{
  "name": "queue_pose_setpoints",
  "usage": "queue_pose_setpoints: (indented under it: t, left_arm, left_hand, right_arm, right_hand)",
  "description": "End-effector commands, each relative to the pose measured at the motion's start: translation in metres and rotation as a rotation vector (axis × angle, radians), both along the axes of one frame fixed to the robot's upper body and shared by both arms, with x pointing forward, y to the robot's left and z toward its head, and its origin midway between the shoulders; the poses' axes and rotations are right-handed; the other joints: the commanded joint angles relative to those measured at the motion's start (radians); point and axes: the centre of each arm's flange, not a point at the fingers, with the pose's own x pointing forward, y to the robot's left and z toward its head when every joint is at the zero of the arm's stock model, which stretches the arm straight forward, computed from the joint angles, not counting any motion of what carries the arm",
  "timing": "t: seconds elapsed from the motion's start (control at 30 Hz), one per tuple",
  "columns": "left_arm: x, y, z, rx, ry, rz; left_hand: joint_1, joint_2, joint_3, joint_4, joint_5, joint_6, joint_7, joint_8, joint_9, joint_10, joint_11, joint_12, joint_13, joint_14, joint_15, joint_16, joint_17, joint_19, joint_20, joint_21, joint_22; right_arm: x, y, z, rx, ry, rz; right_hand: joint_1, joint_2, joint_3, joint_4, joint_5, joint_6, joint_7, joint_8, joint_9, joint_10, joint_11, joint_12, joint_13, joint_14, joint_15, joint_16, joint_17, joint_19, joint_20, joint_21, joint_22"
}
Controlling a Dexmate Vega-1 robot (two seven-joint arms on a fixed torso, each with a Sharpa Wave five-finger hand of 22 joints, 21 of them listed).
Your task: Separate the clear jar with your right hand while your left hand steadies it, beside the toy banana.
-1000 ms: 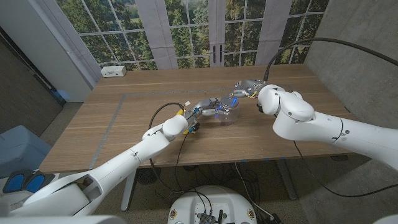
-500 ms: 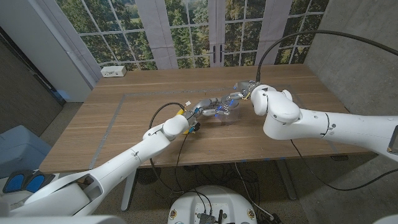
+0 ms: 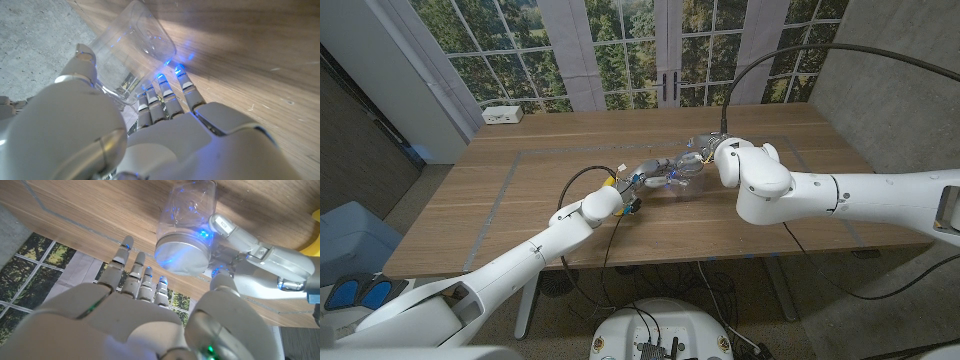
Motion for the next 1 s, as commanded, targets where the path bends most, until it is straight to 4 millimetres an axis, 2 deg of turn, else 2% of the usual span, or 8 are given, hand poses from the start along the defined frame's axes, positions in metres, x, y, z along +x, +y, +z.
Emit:
queue_pose_setpoints:
  t: [0.03, 0.23, 0.47, 0.6, 0.7, 0.8, 0.93, 1.0]
  left_arm:
    - [-0.0013, 0.0037, -0.0001, -0.002, -0.01, 0.0]
    - [-0.0012, 0.0053, -0.0004, -0.002, -0.009, 0.0]
    - [-0.0004, 0.0075, 0.0003, -0.007, -0.01, -0.001]
    - [0.0, 0.0078, 0.0006, -0.009, -0.01, -0.005]
    - [0.0005, 0.0081, 0.0011, -0.009, -0.011, -0.007]
    - [0.0008, 0.0082, 0.0014, -0.01, -0.01, -0.01]
    - [0.0017, 0.0084, 0.0025, -0.012, -0.009, -0.014]
    - [0.0017, 0.0085, 0.0031, -0.012, -0.013, -0.013]
  left_hand:
    - [0.065, 0.068, 0.002, 0.002, 0.009, 0.079, -0.014, 0.021, 0.016, 0.033, -0.02, 0.003, 0.003, -0.005, -0.069, 0.0, 0.002, -0.005, 0.002, -0.003, 0.002]
    - [0.065, 0.068, 0.001, 0.002, 0.009, 0.079, -0.013, 0.019, 0.015, 0.035, -0.019, 0.002, 0.003, -0.007, -0.069, -0.001, 0.002, -0.005, 0.002, -0.004, 0.002]
    - [0.066, 0.068, -0.001, 0.002, 0.009, 0.079, -0.013, 0.017, 0.014, 0.035, -0.019, 0.0, 0.002, -0.008, -0.069, -0.002, 0.002, -0.005, 0.002, -0.004, 0.002]
    - [0.066, 0.069, -0.001, 0.003, 0.009, 0.081, -0.012, 0.016, 0.014, 0.036, -0.019, -0.001, 0.002, -0.007, -0.071, -0.002, 0.002, -0.005, 0.002, -0.004, 0.002]
    - [0.066, 0.069, -0.002, 0.003, 0.009, 0.081, -0.012, 0.015, 0.013, 0.034, -0.02, -0.002, 0.002, -0.007, -0.071, -0.002, 0.002, -0.006, 0.001, -0.004, 0.002]
    - [0.067, 0.069, -0.002, 0.003, 0.009, 0.082, -0.011, 0.015, 0.013, 0.035, -0.018, -0.002, 0.002, -0.008, -0.072, -0.002, 0.002, -0.006, 0.002, -0.004, 0.002]
    - [0.067, 0.069, -0.003, 0.003, 0.009, 0.082, -0.011, 0.013, 0.013, 0.035, -0.018, -0.003, 0.002, -0.008, -0.073, -0.002, 0.002, -0.006, 0.001, -0.005, 0.002]
    - [0.066, 0.07, -0.004, 0.004, 0.009, 0.082, -0.009, 0.012, 0.012, 0.036, -0.018, -0.003, 0.002, -0.009, -0.072, -0.003, 0.002, -0.006, 0.001, -0.004, 0.002]
  right_arm:
    - [0.0057, 0.008, -0.001, -0.039, 0.005, -0.027]
    - [0.0114, 0.0121, -0.0027, -0.058, 0.012, -0.046]
    - [0.0111, 0.0158, -0.0026, -0.081, 0.002, -0.064]
    - [0.0107, 0.0172, -0.0026, -0.083, -0.012, -0.064]
    - [0.0102, 0.0174, -0.0021, -0.075, -0.028, -0.056]
    - [0.0103, 0.0172, -0.0016, -0.073, -0.038, -0.042]
    - [0.0124, 0.0176, -0.002, -0.091, -0.025, -0.008]
    - [0.0129, 0.0178, -0.0026, -0.103, -0.023, 0.005]
  right_hand:
    - [-0.002, 0.002, -0.006, 0.002, 0.008, 0.019, -0.01, 0.008, 0.001, 0.009, 0.003, 0.009, 0.003, 0.016, 0.001, 0.008, 0.006, 0.015, 0.001, 0.009, 0.005]
    - [-0.004, 0.005, -0.009, 0.005, 0.007, 0.021, -0.019, 0.009, 0.002, 0.013, 0.003, 0.011, 0.006, 0.02, 0.003, 0.012, 0.011, 0.049, -0.01, 0.022, 0.006]
    - [0.045, 0.036, 0.011, -0.011, 0.003, 0.082, -0.073, 0.03, 0.003, 0.041, -0.006, 0.024, 0.011, 0.049, -0.017, 0.031, 0.023, 0.083, -0.033, 0.036, 0.008]
    - [0.12, 0.058, 0.033, -0.026, -0.002, 0.16, -0.097, 0.054, 0.004, 0.084, -0.027, 0.041, 0.018, 0.094, -0.054, 0.061, 0.042, 0.144, -0.074, 0.067, 0.014]
    - [0.161, 0.064, 0.039, -0.026, -0.003, 0.229, -0.107, 0.075, 0.005, 0.124, -0.04, 0.057, 0.024, 0.117, -0.067, 0.081, 0.056, 0.165, -0.087, 0.082, 0.019]
    - [0.228, 0.073, 0.053, -0.035, -0.001, 0.309, -0.099, 0.102, 0.007, 0.148, -0.054, 0.067, 0.032, 0.136, -0.088, 0.103, 0.073, 0.186, -0.107, 0.099, 0.023]
    - [0.357, 0.071, 0.069, -0.039, -0.001, 0.411, -0.093, 0.137, 0.012, 0.166, -0.081, 0.073, 0.045, 0.139, -0.134, 0.131, 0.101, 0.194, -0.156, 0.122, 0.03]
    - [0.394, 0.076, 0.074, -0.041, 0.0, 0.42, -0.092, 0.14, 0.013, 0.167, -0.084, 0.073, 0.049, 0.134, -0.146, 0.137, 0.11, 0.195, -0.175, 0.128, 0.032]
